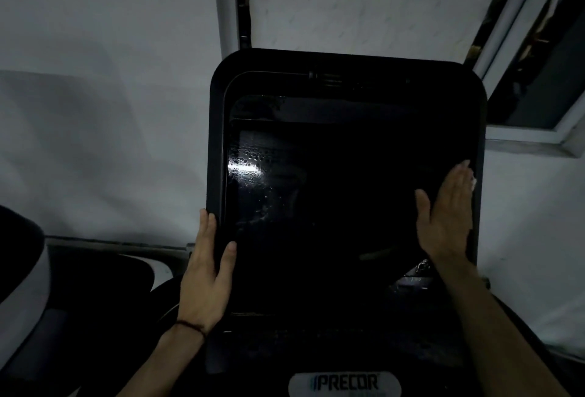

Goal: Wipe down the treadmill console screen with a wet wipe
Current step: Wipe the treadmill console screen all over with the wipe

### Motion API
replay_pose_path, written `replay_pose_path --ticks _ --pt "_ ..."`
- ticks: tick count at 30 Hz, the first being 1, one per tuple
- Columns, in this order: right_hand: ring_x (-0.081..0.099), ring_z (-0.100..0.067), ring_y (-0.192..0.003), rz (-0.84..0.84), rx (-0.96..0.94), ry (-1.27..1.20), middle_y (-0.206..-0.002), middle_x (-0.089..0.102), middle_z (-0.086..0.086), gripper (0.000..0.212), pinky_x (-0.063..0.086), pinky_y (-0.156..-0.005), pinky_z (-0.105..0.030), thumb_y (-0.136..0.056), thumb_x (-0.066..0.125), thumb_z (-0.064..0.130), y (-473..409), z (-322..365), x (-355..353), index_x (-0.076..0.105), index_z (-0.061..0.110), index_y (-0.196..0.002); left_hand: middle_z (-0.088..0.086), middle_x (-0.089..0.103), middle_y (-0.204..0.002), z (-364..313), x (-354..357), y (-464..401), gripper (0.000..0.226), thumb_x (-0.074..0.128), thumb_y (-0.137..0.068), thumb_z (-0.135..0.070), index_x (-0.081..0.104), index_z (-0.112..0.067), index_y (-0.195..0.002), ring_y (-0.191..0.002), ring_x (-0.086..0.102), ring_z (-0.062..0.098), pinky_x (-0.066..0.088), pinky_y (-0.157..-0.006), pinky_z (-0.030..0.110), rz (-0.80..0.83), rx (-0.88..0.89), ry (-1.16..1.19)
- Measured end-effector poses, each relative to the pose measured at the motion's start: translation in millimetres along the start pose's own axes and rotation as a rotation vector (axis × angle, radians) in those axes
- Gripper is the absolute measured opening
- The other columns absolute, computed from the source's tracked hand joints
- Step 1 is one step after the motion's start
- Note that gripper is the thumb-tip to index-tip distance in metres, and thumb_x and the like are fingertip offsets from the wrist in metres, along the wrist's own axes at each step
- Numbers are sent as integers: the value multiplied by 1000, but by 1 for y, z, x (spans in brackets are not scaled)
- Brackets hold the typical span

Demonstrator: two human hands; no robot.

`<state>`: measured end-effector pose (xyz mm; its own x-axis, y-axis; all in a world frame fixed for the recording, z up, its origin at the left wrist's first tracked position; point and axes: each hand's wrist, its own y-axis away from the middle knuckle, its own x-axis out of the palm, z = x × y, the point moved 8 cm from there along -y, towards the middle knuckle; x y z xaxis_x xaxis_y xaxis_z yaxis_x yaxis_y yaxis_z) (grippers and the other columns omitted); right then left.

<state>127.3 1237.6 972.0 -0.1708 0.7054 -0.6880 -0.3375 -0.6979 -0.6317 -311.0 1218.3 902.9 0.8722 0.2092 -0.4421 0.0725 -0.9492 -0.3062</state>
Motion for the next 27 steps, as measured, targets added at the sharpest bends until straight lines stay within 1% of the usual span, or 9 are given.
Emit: replay_pose_path --ticks 2,4,6,9,12,15,18,22,27 --pt "4 -39 -155 -17 94 -1 -166 2 -27 84 -4 -127 -38 -106 18 55 2 16 6 5 -11 -156 -41 -1 -163 -1 1 1 82 29 -90 -74 12 -41 -163 -147 10 -17 18 -106 6 -6 -16 12" --pt "8 -43 -154 7 95 -4 -164 5 -31 84 2 -128 -44 -106 12 55 10 57 19 9 -14 -154 -41 -1 -163 -2 1 2 83 27 -88 -77 11 -43 -162 -146 9 -20 18 -106 6 -11 -19 26" --pt "11 -44 -153 30 -12 -31 -163 9 -32 87 13 -126 -51 -105 9 58 25 118 37 14 -13 -154 -42 0 -163 -2 1 2 79 25 -89 -78 10 -48 -160 -144 7 -24 17 -105 4 -6 -21 48" --pt "3 -36 -156 92 -176 -157 -167 2 -24 89 7 -127 -45 -102 12 64 56 215 60 11 -5 -158 -40 2 -164 -1 -1 2 71 23 -91 -76 12 -50 -156 -146 8 -24 15 -109 4 -1 -21 63" --pt "-15 -23 -156 243 -285 -253 -168 -15 -11 92 -1 -128 -40 -97 11 70 86 299 82 -6 6 -160 -38 3 -165 0 -4 1 63 17 -95 -76 9 -58 -154 -149 9 -19 14 -118 10 13 -3 66" --pt "-10 -28 -157 250 -389 -149 -168 -9 -17 92 7 -127 -43 -98 8 69 104 348 100 -7 2 -159 -32 4 -167 7 -7 -2 69 7 -91 -83 -7 -61 -155 -154 12 -6 18 -124 24 50 -33 87" --pt "-9 -32 -156 199 -431 11 -168 -5 -22 91 6 -127 -43 -100 14 66 106 350 101 -1 -3 -159 -26 11 -168 13 -8 -4 80 10 -88 -87 0 -53 -160 -154 17 0 23 -125 32 86 -66 99" --pt "-7 -25 -157 257 -556 -95 -169 -4 -15 87 10 -127 -43 -101 18 63 107 327 91 3 1 -160 -23 20 -167 13 -8 -3 76 19 -94 -75 20 -39 -161 -148 17 -18 15 -120 8 27 -55 149" --pt "0 -33 -156 169 -412 -61 -167 7 -20 84 7 -128 -45 -103 22 61 78 206 66 15 -1 -159 -34 10 -165 6 2 2 73 22 -93 -69 16 -41 -161 -148 12 -19 11 -112 -3 -20 -49 128"
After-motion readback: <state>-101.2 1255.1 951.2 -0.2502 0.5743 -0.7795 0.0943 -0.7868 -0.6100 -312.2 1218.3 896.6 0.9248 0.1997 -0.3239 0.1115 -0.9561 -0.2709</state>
